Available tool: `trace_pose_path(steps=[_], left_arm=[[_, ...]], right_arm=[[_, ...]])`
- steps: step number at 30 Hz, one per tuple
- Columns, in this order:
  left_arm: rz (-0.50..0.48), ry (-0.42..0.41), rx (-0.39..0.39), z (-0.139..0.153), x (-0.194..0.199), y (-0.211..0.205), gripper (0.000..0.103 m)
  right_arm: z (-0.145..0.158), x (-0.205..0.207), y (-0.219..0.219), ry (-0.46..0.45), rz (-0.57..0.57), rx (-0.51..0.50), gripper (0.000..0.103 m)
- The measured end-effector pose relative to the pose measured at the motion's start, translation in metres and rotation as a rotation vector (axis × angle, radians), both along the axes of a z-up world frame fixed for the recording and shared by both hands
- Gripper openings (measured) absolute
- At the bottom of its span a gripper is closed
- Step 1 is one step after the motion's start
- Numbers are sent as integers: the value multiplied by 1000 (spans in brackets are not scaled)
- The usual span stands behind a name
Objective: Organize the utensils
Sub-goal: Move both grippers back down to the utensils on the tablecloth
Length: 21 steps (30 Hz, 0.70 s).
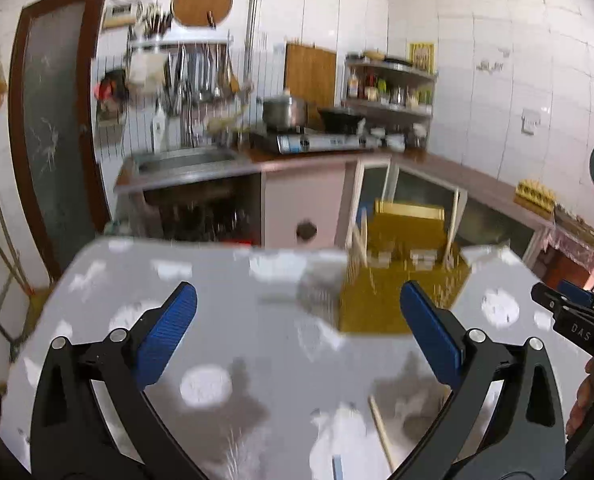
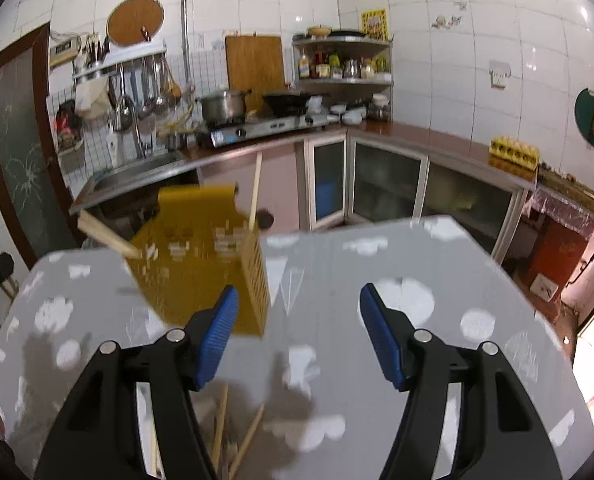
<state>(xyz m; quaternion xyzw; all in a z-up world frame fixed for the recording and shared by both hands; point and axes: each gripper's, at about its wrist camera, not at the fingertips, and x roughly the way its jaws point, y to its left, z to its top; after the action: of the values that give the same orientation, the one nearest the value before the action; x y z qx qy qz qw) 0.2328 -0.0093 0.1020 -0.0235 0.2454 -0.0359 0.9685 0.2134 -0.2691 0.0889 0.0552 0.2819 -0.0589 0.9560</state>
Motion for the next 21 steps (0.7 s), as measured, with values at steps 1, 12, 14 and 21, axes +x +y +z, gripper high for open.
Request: trace_pose_path(steps=[1, 12, 14, 21], left_arm=[[1, 17, 2, -8, -2, 0, 98], [-10, 211, 5, -88, -20, -8, 98], [-2, 229, 5, -98, -23, -10, 98], [17, 305, 1, -118, -24, -10, 98]], right_arm=[[-7, -2, 1, 13, -1, -1, 63], [-96, -7, 12, 167, -40, 25, 63], [-105, -3, 13, 192, -54, 29, 63], [-119, 12, 26, 285, -44, 49, 48]])
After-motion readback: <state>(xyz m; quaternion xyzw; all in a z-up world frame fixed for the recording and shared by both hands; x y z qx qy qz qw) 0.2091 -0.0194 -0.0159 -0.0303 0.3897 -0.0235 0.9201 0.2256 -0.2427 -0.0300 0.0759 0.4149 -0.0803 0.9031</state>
